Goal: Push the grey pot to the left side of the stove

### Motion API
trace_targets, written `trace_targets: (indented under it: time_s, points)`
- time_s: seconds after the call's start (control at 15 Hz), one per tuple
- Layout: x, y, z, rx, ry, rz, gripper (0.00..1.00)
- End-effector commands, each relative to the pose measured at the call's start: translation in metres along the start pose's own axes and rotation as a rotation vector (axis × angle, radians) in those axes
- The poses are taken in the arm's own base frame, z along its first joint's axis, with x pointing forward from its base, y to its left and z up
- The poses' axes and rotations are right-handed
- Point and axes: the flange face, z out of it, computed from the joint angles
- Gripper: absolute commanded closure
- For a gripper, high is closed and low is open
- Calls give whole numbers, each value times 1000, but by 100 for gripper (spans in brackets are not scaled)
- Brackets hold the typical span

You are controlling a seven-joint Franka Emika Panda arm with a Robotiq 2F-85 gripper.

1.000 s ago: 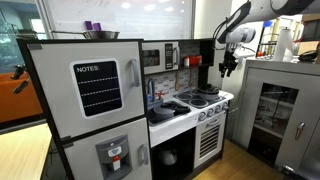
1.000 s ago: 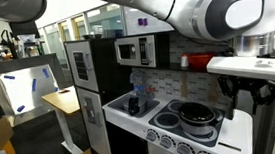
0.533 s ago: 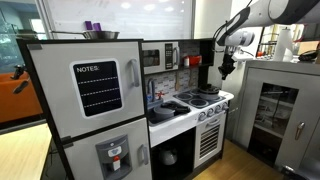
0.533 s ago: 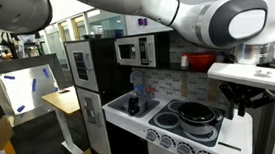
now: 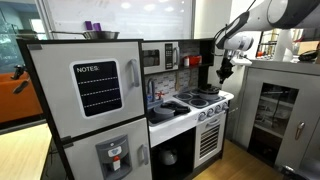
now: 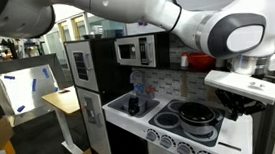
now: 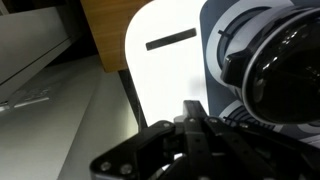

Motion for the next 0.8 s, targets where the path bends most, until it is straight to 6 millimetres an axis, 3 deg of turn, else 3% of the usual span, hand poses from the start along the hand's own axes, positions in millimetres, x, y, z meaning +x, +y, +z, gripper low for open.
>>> trace_targets:
  time_s: [0.0,0.73]
  points:
    - [-3,1,5,59,16,1,100]
    - [-37,6,37,181,29,55,100]
